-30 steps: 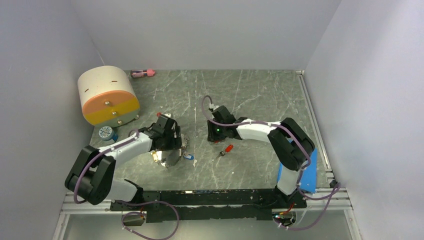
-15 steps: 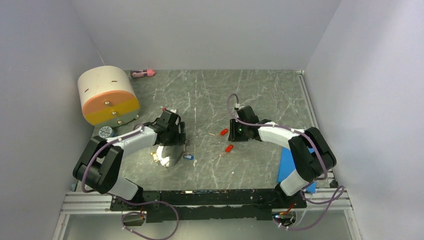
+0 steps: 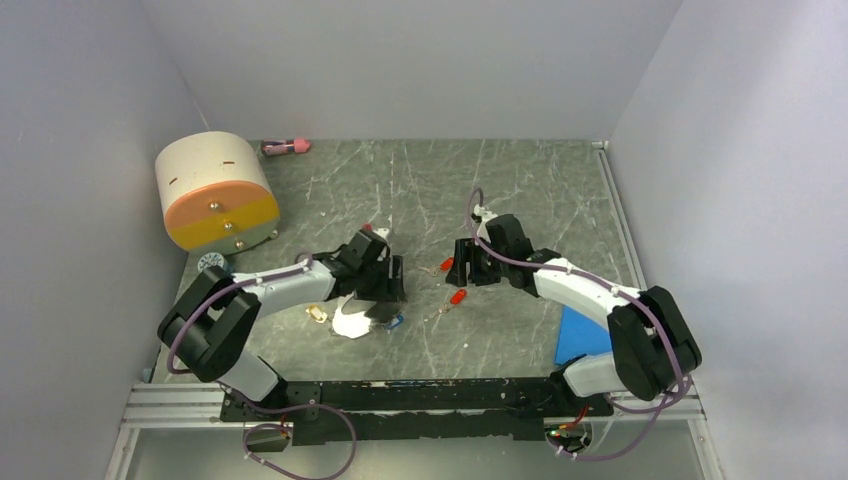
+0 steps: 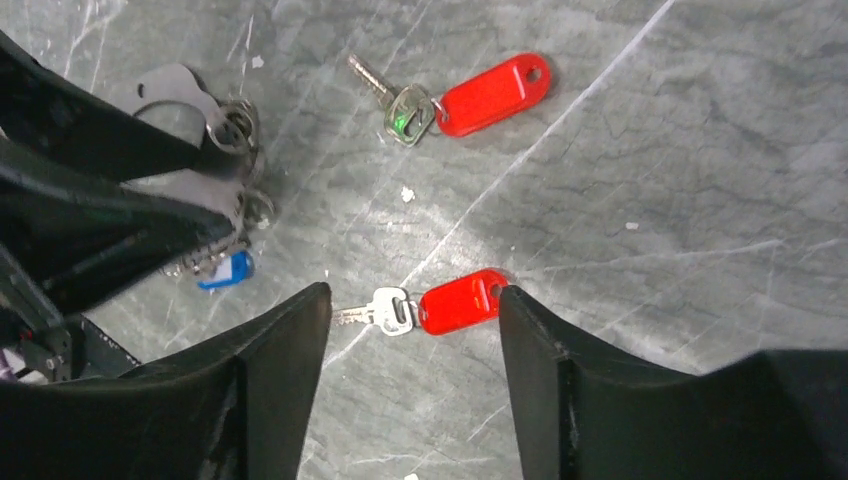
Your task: Put the keys on the keyring
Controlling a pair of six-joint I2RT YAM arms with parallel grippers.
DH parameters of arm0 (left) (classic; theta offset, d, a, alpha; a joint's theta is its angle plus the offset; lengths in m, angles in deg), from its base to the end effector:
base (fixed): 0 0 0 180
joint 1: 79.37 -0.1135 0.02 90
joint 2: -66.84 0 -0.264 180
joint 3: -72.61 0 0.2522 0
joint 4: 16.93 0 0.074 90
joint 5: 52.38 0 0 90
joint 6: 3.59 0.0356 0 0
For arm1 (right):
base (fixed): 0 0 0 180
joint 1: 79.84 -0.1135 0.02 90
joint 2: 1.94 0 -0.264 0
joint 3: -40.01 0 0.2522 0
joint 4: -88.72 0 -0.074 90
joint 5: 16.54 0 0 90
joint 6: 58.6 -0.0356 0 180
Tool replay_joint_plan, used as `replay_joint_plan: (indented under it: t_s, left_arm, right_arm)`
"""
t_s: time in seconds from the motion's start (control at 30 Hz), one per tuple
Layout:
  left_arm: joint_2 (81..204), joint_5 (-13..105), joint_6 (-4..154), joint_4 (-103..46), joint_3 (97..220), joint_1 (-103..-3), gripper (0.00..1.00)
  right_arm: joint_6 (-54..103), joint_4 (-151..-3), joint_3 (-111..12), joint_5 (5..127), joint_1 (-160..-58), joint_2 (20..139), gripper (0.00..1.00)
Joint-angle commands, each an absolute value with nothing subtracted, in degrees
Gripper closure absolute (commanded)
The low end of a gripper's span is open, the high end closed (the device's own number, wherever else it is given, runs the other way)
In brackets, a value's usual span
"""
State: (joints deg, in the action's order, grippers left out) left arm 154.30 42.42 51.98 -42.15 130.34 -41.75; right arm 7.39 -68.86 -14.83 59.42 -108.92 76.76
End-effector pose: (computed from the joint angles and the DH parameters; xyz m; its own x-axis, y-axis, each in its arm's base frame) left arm 0.2280 -0.1795 0.1625 -0.9003 -0.0175 -0.4350 0.1665 0.9094 -0.3812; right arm 0.2352 0.1407 0.1919 -0.8284 -0.0091 -0.5600 -0.3076 0.8430 0.4414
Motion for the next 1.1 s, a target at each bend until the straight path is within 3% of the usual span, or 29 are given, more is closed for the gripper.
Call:
replay_joint_plan:
  t_s: [0.0, 0.13, 0.3, 0.67, 1.07]
  left_arm:
    - [154.12, 44.47, 49.05, -44.49, 130.73, -36.12, 0.29]
    - [149.58, 46.84, 46.51, -43.00, 129.44, -35.76, 0.25]
    - [142.96, 49.38, 44.83, -41.20, 128.11, -38.22, 0.20]
    - [134.90, 62.46, 40.94, -39.66, 119.28, -55.80, 0.23]
    - [113.77, 43.87, 40.17, -66.83, 119.70, -58.02, 0.32]
  right_arm:
    - [8.16, -72.80, -12.97, 55.90, -109.05, 74.98, 0.31]
    - [8.26, -75.41, -11.04, 53.04, -109.08, 73.68, 0.19]
    - [8.23, -76.93, -10.19, 50.27, -109.38, 72.85, 0.13]
    - [7.48, -76.47, -13.79, 51.48, -115.42, 78.61, 0.18]
    - [6.52, -76.05, -19.50, 54.35, -122.43, 84.45, 0.25]
